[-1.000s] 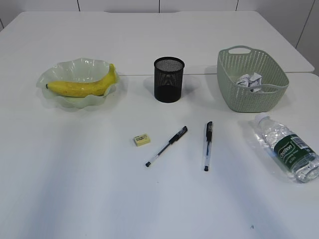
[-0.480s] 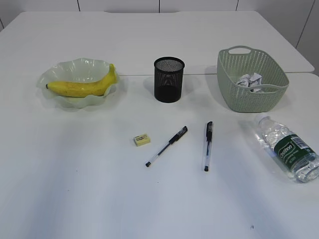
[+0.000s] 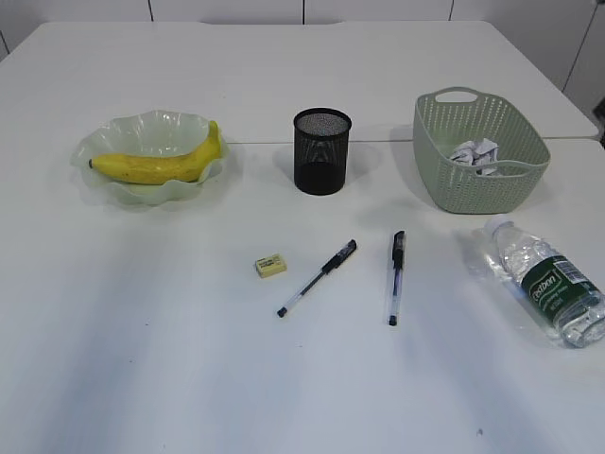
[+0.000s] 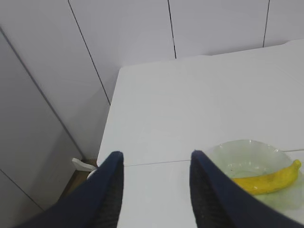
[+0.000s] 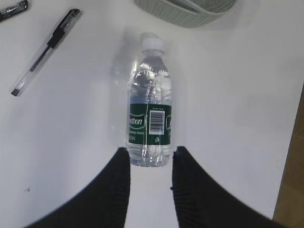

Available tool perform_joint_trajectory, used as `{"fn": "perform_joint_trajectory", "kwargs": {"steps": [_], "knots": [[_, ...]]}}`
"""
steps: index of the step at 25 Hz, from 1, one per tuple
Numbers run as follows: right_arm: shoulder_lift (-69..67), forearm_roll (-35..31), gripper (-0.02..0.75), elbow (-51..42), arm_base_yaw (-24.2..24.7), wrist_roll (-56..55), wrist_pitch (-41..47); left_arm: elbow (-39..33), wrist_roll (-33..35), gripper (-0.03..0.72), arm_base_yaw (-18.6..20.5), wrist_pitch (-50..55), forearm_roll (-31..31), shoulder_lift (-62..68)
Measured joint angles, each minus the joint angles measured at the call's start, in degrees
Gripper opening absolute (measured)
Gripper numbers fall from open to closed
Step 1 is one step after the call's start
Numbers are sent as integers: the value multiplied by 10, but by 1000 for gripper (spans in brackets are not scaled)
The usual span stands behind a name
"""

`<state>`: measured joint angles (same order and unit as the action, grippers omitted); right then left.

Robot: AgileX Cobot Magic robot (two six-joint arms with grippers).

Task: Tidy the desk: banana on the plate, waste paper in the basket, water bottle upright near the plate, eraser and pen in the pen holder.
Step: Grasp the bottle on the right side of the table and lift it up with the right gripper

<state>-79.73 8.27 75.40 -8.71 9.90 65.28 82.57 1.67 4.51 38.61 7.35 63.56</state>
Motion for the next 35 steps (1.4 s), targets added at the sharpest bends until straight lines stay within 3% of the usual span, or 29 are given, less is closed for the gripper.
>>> {"fn": "perform_joint_trajectory", "kwargs": {"steps": [21,23,30,35], "knots": [[-21,-16,244,-1,0,-50,-4,0,0,317,0,18,-18,-2],[-33,-19,285,-1,0,-62,1,0,0,317,0,18,-22,-2],[-93,20,550,-1,0,-77,4,0,0,317,0,25,-27,-2],[-153,41,582,11,0,-78,-11,0,0,317,0,29,-27,-2]]}}
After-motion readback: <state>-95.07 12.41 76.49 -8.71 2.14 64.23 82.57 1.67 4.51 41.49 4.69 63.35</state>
